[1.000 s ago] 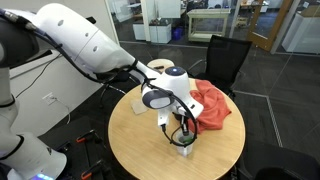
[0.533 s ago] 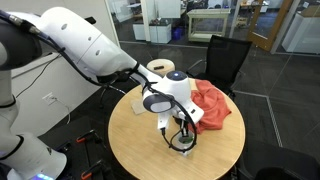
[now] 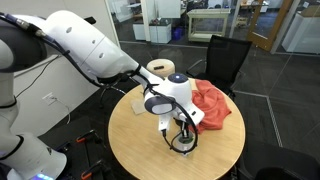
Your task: Remove the pen from the mug cup and move the mug cup to the left
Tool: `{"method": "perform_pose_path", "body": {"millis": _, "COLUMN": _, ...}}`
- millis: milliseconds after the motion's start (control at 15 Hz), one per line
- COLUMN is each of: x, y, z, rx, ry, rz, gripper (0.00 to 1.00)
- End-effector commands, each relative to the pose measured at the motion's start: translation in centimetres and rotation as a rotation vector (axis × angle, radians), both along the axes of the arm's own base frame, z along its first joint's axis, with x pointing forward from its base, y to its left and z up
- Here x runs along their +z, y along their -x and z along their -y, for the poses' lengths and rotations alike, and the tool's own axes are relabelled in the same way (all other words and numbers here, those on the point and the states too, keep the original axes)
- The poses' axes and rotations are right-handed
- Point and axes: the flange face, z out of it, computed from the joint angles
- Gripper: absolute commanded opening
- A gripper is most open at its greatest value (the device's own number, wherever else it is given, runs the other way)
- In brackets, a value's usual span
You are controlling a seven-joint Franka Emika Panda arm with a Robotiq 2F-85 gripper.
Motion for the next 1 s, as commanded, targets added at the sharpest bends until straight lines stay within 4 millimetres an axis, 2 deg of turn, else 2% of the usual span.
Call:
{"method": "perform_pose_path", "body": {"millis": 0, "x": -0.2, "y": -0.7, "z": 0.0, "rx": -0.023, "ry": -0.015, "rz": -0.001, "gripper": 0.4}}
{"method": "perform_pose_path", "body": {"millis": 933, "x": -2.1, "y": -0.2, "z": 0.4, "rx": -0.022, "ry": 0.014, "rz": 0.004, "gripper": 0.39}}
